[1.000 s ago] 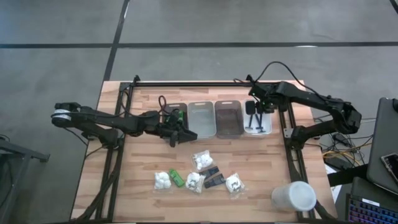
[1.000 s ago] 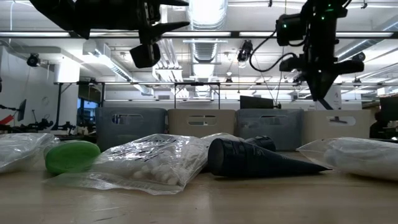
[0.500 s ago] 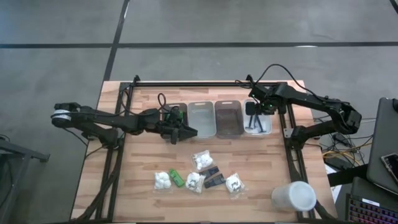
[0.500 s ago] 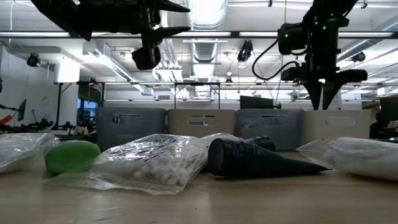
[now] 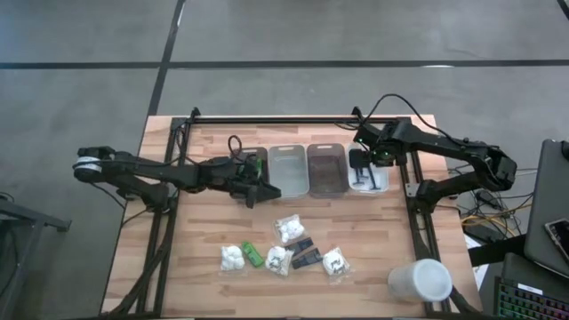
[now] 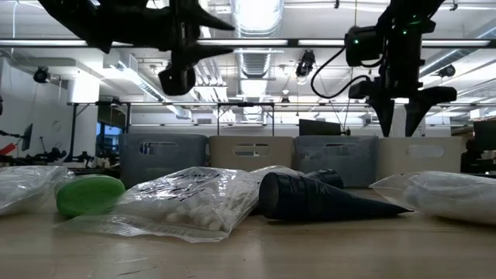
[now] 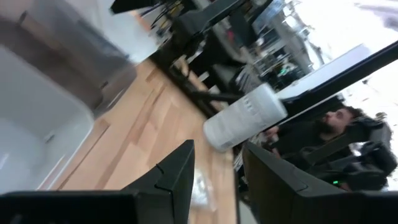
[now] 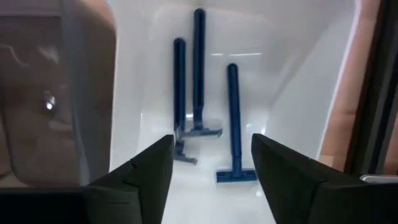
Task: Pick & Place Travel size toiletries
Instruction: Put the shampoo into the left black bin
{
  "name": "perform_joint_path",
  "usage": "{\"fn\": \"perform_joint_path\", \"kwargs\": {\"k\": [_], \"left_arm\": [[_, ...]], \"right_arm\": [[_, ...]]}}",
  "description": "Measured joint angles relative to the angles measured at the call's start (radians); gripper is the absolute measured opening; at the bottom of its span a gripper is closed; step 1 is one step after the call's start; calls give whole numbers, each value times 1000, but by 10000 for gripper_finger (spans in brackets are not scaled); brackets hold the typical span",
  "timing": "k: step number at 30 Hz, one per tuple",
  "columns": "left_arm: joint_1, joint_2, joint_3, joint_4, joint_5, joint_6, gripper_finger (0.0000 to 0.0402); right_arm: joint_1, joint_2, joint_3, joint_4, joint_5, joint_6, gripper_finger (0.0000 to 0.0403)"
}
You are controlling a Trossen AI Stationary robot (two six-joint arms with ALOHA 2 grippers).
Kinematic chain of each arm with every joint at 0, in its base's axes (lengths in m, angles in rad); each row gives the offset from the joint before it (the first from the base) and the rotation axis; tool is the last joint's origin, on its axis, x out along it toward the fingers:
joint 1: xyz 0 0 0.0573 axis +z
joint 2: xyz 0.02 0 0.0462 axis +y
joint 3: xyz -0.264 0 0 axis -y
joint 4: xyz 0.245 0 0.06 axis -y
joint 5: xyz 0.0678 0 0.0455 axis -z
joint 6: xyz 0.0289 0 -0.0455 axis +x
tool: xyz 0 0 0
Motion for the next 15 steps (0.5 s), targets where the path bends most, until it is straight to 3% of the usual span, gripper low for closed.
{"fn": "perform_joint_path", "kwargs": {"k": [10,15], "left_arm": [[-18,0,-1,-302,53,53,140],[-59,0,-1,-349,69,74,140]], "right_arm": [[93,0,0,1,-3,16,252],[125,0,0,2,-2,52,268]]}}
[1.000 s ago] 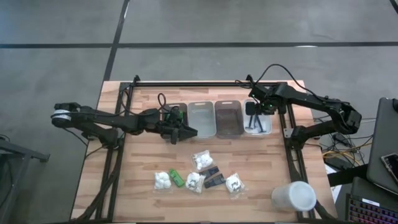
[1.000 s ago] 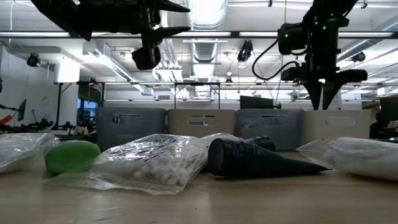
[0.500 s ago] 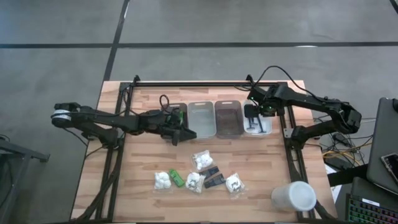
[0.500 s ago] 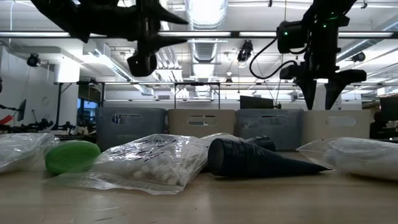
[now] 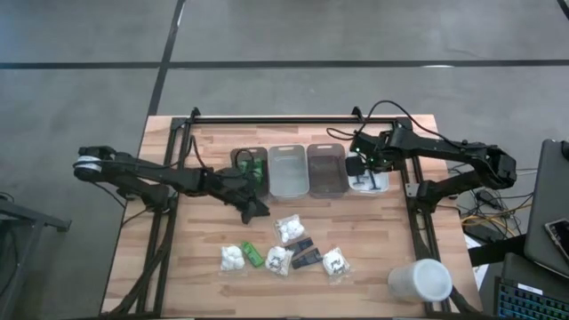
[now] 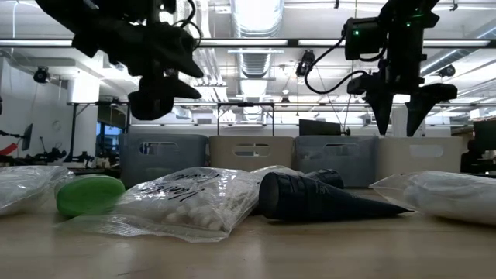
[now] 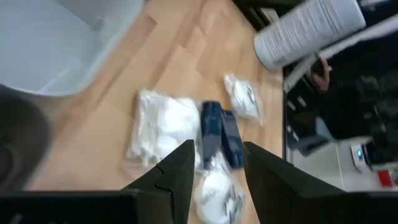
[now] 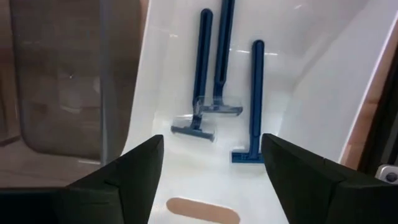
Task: Pick & Place Travel size toiletries
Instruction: Put the shampoo into the left black bin
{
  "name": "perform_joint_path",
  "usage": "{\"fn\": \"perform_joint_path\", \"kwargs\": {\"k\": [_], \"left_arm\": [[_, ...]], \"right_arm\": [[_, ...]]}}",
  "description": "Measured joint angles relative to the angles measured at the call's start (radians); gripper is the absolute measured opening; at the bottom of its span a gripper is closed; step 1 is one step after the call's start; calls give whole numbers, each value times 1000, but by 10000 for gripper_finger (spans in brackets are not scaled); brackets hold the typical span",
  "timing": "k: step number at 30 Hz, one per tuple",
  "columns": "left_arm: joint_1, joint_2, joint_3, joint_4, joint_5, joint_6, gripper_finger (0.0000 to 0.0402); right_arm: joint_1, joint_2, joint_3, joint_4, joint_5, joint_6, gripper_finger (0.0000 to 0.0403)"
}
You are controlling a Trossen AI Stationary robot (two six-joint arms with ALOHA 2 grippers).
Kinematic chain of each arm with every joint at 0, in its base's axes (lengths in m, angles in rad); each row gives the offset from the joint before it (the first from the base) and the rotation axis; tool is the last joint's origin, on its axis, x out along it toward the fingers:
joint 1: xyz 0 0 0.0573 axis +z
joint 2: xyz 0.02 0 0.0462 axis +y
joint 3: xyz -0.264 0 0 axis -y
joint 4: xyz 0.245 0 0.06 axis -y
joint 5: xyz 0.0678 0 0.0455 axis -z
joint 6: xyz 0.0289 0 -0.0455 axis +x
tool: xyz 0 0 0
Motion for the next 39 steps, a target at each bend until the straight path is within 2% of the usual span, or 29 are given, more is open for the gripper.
{"fn": "perform_joint_path", "kwargs": {"k": [7,16,21,28,35,39], "left_arm": [[-93,0,0,-33,1,105,140],[-140,0,0,-138,3,115,140],[-206,0,0,-144,65,256,139],[-236,0,0,-221,53,411,138],[-289,0,0,-220,32,509,138],[-335,0,0,-218,-25,516,138]], "right_arm": [[30,0,0,4,3,5,291],[72,0,0,9,8,36,321],[111,0,0,28,8,34,336],[167,0,0,31,8,37,356],[225,0,0,38,9,53,352],[250,0,0,49,9,55,339]]}}
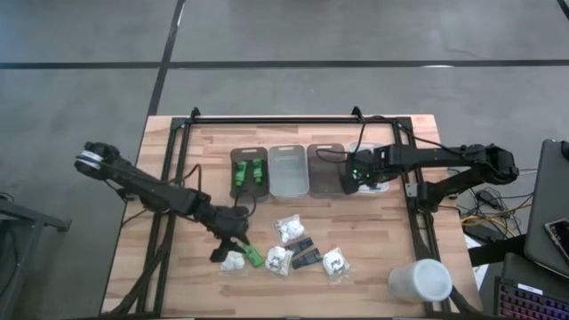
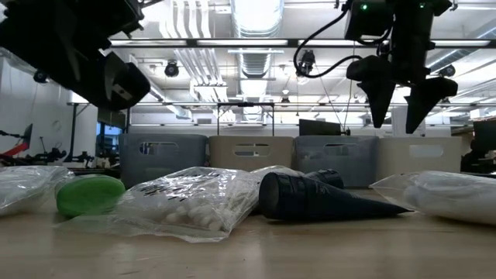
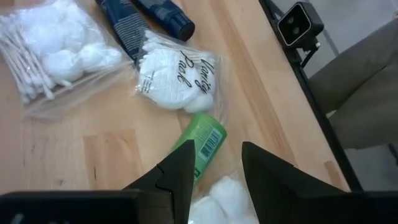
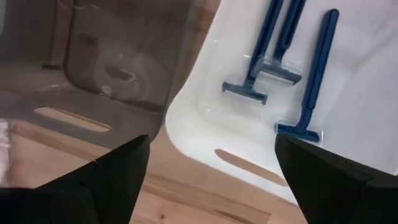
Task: Pick & Place Travel size toiletries
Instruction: Put the shampoo into the left black bin
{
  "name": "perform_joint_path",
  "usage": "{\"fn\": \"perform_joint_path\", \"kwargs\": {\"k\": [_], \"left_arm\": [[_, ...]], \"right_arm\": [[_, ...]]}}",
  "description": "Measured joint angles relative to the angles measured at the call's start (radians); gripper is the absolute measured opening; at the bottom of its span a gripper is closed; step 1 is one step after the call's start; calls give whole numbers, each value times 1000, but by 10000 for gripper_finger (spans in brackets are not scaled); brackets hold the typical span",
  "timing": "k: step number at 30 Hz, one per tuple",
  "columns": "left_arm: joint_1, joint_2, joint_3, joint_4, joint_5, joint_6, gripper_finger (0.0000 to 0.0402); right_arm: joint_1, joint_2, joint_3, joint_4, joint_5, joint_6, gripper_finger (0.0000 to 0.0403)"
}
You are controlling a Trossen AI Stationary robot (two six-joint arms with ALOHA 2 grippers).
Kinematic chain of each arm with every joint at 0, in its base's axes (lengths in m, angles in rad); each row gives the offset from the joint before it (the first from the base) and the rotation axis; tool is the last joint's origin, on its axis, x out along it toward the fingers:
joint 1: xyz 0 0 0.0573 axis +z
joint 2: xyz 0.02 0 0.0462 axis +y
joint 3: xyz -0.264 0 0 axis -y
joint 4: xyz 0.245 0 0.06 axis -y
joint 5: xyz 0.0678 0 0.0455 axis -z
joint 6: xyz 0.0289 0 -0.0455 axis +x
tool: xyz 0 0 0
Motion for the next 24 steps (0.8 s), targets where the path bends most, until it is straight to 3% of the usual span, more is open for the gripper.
{"fn": "perform_joint_path", "kwargs": {"k": [12,20,24], "left_arm": [[-133,95,92,-14,-143,-35,137],[-157,226,199,-165,-189,1,137],[-156,281,245,-240,-277,10,138]], "right_arm": [[13,0,0,3,-1,-6,297],[46,0,0,3,-3,-38,270],[74,0,0,2,-2,-58,258]]}}
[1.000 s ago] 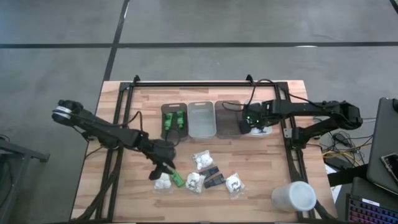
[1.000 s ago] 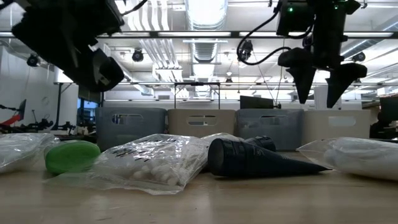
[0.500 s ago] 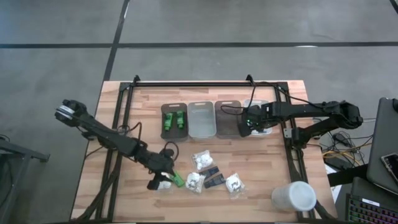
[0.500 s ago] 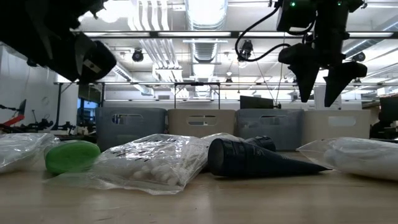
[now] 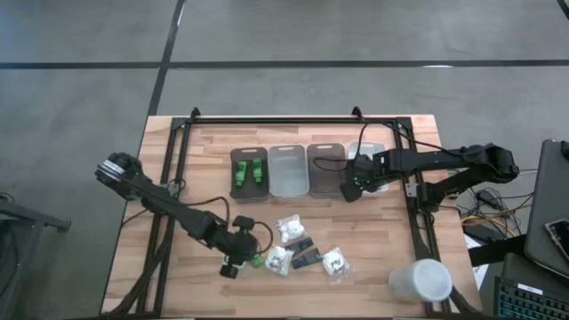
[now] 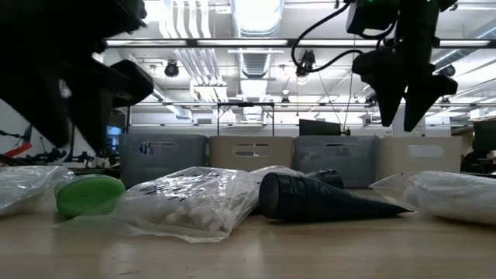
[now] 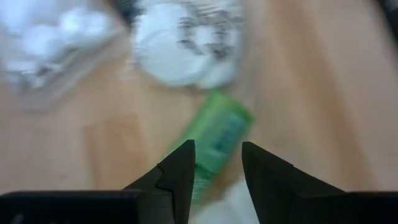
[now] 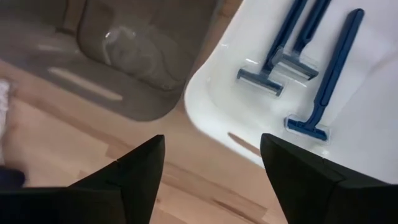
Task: Pick & Place Travel size toiletries
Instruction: Put the shampoo into the left black bin
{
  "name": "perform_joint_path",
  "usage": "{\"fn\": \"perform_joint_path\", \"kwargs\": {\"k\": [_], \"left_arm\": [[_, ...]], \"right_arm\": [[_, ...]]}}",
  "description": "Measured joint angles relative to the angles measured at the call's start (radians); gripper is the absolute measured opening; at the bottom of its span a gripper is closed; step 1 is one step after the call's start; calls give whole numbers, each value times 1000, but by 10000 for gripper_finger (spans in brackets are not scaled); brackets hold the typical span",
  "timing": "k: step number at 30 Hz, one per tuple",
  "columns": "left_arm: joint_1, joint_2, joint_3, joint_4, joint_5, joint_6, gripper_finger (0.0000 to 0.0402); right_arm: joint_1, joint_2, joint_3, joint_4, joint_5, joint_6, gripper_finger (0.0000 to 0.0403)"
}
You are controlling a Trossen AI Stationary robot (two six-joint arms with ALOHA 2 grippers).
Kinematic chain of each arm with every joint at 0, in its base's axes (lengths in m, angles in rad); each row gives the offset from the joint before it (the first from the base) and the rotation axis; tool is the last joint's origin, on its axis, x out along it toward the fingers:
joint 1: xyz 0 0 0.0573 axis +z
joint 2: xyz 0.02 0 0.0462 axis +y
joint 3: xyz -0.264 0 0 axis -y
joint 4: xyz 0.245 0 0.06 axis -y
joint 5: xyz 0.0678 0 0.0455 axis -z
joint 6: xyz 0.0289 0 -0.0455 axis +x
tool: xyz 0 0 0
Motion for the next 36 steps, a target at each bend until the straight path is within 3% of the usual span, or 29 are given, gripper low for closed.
{"fn": "perform_joint_path", "kwargs": {"k": [5,15,19,28,36], "left_arm": [[1,57,65,-42,-54,2,159],[0,135,133,-112,-45,131,272],[1,167,133,-114,-42,176,285],[2,251,137,-122,-24,220,250],[11,216,135,-142,-30,178,157]], "right_arm": [[38,0,0,0,0,-27,244],[50,0,0,-4,2,-60,223],[50,0,0,-5,2,-94,219],[50,0,-6,-6,30,-125,238],[50,0,-25,-5,30,-127,263]]}}
